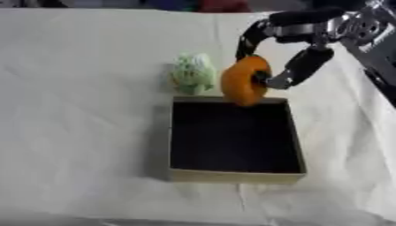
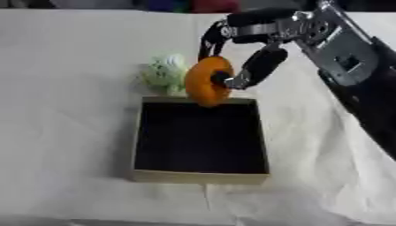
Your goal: Pick up objects on the table and place them in the box.
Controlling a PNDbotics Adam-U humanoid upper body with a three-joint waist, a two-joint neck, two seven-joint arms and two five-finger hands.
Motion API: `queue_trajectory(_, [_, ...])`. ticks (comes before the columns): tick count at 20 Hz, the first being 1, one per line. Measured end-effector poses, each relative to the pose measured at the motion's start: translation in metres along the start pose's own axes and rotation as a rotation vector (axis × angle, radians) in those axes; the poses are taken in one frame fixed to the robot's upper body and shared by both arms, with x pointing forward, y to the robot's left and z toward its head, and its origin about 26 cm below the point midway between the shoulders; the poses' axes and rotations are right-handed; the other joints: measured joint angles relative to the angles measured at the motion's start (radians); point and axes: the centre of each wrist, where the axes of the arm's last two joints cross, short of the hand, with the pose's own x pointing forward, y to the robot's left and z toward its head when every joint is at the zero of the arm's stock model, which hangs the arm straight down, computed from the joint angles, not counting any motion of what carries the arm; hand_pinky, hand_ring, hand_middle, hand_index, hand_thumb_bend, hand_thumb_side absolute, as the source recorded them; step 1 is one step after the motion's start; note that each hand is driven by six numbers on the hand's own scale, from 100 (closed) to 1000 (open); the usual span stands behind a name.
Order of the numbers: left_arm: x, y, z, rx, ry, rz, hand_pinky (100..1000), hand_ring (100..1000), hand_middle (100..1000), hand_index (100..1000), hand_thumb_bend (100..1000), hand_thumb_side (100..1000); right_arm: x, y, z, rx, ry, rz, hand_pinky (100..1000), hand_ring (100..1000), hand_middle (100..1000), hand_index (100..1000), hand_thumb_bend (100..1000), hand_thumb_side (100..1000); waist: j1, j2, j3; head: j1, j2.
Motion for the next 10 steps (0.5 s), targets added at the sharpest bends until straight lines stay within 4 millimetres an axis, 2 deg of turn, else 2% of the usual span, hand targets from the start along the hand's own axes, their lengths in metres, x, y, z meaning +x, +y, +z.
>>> queue_trajectory(5, [0.0, 0.0, 0.0, -0.003, 0.001, -0.001, 817, 590, 718, 870, 100, 887, -0.002, 0.016, -0.008, 0.025, -0.002, -0.02, 777, 817, 673, 723, 100, 272, 0.001, 0.003, 0.0, -0.009, 0.0])
queue_trajectory(8, [0.0, 0.0, 0.0, -0.003, 0.002, -0.002, 817, 589, 718, 870, 100, 885, -0.003, 0.024, -0.012, 0.034, -0.001, -0.03, 756, 791, 631, 659, 100, 345, 0.001, 0.003, 0.001, -0.011, 0.0])
queue_trajectory(10, [0.0, 0.0, 0.0, -0.004, 0.001, -0.002, 817, 589, 718, 870, 100, 885, -0.005, 0.029, -0.014, 0.038, 0.002, -0.041, 754, 794, 636, 668, 100, 398, 0.001, 0.004, 0.002, -0.013, 0.0])
